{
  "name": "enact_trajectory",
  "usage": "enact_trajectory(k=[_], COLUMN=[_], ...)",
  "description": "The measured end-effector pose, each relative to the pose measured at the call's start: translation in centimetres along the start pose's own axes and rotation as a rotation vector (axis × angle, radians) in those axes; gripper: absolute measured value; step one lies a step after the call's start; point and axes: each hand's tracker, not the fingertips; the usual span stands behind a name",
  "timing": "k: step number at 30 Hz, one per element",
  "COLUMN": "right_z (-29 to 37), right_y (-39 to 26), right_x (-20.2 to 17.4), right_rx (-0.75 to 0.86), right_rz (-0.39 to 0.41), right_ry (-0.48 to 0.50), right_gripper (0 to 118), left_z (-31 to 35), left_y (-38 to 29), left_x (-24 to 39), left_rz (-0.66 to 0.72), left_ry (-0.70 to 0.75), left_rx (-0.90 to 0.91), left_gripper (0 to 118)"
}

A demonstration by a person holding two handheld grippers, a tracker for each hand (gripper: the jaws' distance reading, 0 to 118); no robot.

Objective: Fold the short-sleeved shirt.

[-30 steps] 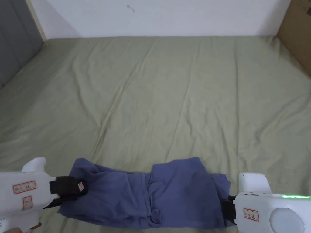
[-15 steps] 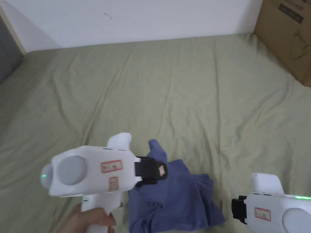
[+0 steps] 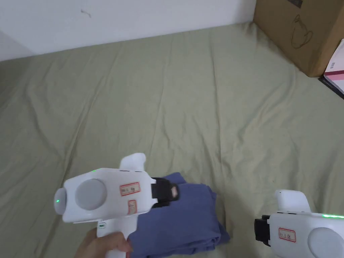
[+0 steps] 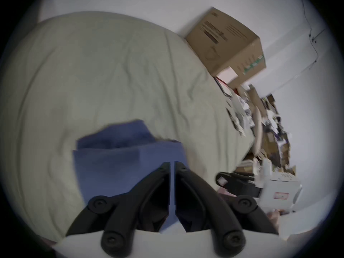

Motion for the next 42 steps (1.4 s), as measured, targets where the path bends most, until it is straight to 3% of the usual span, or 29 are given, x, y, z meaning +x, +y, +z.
enact_trajectory(k=[3, 8, 13, 15, 17, 21, 25, 30, 35, 40, 42], right_z=[-0.1, -0.4, -0.3, -0.2, -0.1, 0.8, 1.2, 2.2, 2.6, 1.3, 0.1], right_y=[0.1, 0.2, -0.1, -0.2, -0.3, -0.4, 0.0, 0.8, 2.5, 4.1, 4.4], right_x=[0.0, -0.2, 0.3, 0.5, 0.7, 1.0, 0.8, -0.6, -4.2, -9.4, -11.0], right_rx=[0.003, 0.001, -0.004, -0.006, -0.008, 0.005, 0.013, 0.039, 0.077, 0.084, 0.064], right_rz=[-0.005, 0.003, -0.006, -0.01, -0.013, -0.02, -0.013, 0.016, 0.107, 0.247, 0.269], right_ry=[0.011, 0.014, 0.009, 0.0, -0.003, -0.014, -0.036, -0.02, 0.053, 0.109, 0.127], right_gripper=[3, 3, 3, 3, 3, 3, 3, 3, 3, 3, 3], left_z=[-1.3, -5.8, -10.0, -12.2, -13.7, -13.6, -11.6, -5.4, 2.1, 5.1, 5.3], left_y=[-0.5, -3.0, -4.9, -5.2, -5.8, -5.6, -5.6, -4.5, -4.2, -5.9, -6.7], left_x=[-1.3, -0.2, 3.4, 4.3, 5.4, 6.5, 6.3, 2.5, -4.5, -10.2, -11.5], left_rz=[0.007, 0.021, -0.008, -0.032, -0.127, -0.131, -0.117, -0.002, 0.118, 0.225, 0.251], left_ry=[0.077, -0.093, -0.162, -0.169, -0.019, -0.143, -0.195, -0.243, -0.149, -0.057, -0.063], left_rx=[-0.045, -0.172, -0.261, -0.31, -0.355, -0.343, -0.304, -0.151, 0.021, 0.045, 0.051], left_gripper=[4, 2, 2, 1, 0, 0, 0, 0, 0, 0, 0])
